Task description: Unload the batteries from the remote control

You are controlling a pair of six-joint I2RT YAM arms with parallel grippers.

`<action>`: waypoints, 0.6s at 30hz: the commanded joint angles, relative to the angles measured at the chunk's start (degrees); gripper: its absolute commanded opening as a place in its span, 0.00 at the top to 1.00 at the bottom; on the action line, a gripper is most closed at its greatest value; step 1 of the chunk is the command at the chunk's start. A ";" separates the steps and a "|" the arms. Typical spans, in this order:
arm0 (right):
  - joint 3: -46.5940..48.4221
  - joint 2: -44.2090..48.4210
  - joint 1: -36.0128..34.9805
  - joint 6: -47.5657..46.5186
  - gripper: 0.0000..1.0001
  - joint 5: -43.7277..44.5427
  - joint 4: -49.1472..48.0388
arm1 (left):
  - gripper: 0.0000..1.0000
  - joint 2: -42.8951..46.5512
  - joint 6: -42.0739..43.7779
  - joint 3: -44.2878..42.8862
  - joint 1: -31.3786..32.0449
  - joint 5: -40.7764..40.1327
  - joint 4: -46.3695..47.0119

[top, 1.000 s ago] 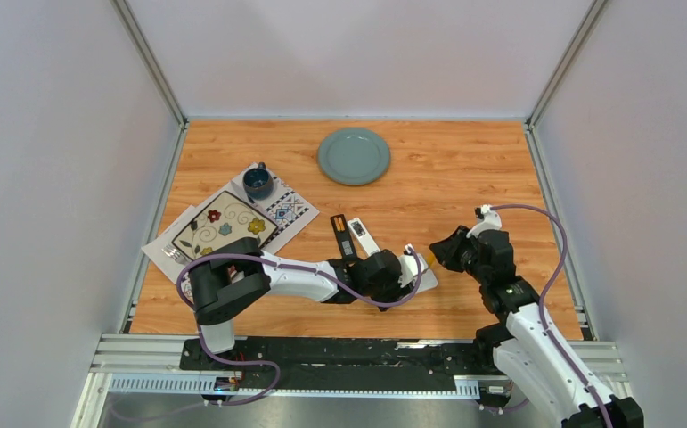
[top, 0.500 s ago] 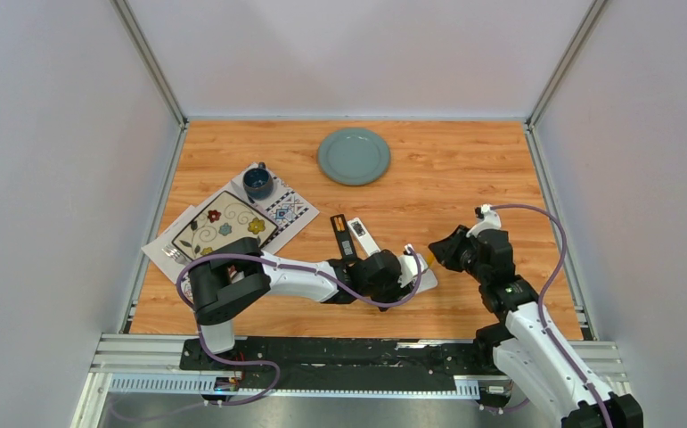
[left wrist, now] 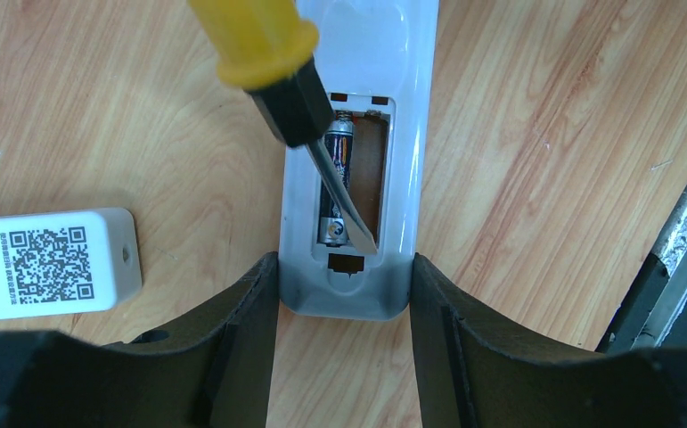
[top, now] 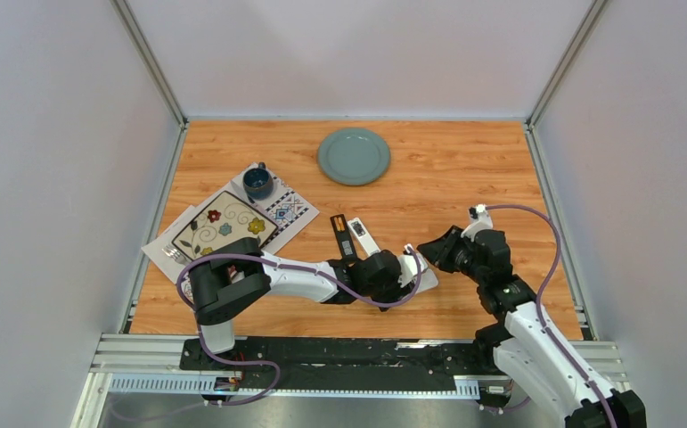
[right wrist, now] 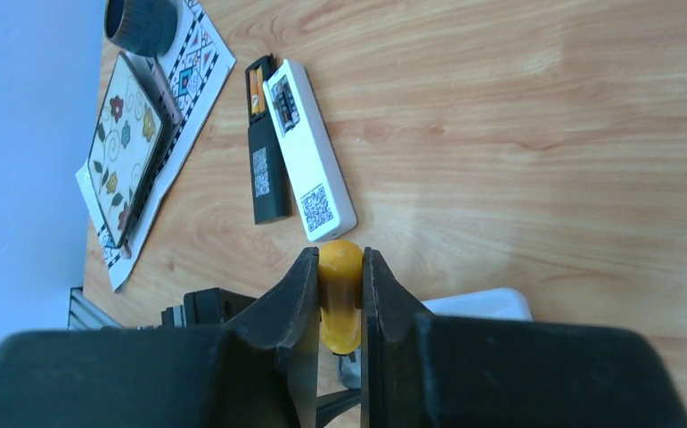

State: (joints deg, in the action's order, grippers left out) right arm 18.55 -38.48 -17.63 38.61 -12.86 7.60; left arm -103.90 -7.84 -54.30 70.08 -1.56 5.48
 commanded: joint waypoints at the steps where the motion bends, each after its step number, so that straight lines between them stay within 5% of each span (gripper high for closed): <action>1: -0.53 -2.03 -1.44 2.87 1.00 -2.87 -4.16 | 1.00 -3.42 -3.06 2.98 0.49 3.14 -7.58; 18: 3.69 -5.47 -1.71 -1.34 1.00 1.44 -1.44 | 1.00 -3.24 -3.24 3.15 0.49 2.27 -7.76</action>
State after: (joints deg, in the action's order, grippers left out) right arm 19.57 -43.83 -19.09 38.28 -12.51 7.16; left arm -103.90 -8.62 -54.15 70.11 -1.91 5.89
